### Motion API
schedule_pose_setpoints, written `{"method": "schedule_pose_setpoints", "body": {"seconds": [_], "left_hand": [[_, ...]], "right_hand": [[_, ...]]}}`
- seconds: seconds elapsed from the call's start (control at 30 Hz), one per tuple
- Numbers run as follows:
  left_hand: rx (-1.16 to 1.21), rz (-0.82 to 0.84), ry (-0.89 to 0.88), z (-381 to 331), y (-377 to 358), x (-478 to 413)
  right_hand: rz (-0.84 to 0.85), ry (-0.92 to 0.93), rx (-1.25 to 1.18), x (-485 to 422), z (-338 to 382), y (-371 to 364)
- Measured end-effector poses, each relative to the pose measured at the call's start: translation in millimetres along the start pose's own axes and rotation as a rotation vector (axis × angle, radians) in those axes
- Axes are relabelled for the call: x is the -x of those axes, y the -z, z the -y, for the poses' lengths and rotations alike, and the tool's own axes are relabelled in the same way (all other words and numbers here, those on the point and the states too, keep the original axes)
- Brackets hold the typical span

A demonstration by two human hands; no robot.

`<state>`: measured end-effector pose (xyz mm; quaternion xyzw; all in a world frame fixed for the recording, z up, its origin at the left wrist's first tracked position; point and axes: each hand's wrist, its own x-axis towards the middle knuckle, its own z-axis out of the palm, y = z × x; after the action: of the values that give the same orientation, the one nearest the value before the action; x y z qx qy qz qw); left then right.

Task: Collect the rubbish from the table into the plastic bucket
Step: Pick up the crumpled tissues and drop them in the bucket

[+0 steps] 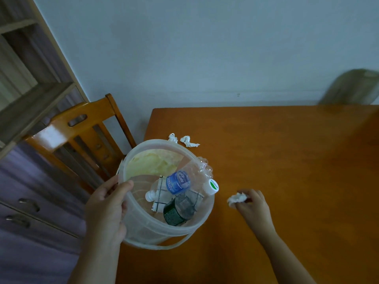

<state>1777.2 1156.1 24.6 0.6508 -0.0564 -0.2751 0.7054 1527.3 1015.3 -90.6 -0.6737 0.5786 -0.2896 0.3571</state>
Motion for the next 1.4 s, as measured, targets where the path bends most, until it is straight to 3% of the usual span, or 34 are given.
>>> {"method": "schedule_pose_setpoints", "body": {"seconds": [0.27, 0.63, 0.8, 1.13, 1.4], "left_hand": [[0.009, 0.022, -0.028, 1, 13, 1], [0.092, -0.030, 0.022, -5, 43, -10], [0.148, -0.064, 0.006, -11, 72, -18], [0.087, -0.140, -0.094, -22, 111, -50], [0.038, -0.163, -0.123, -23, 97, -82]], "right_hand": [[-0.075, 0.287, -0.080, 16, 92, 27], [0.243, 0.491, -0.020, 41, 173, -22], [0.233, 0.580, 0.044, 48, 185, -43], [0.177, 0.554, 0.151, 45, 191, -86], [0.195, 0.433, 0.216, 7, 162, -95]]}}
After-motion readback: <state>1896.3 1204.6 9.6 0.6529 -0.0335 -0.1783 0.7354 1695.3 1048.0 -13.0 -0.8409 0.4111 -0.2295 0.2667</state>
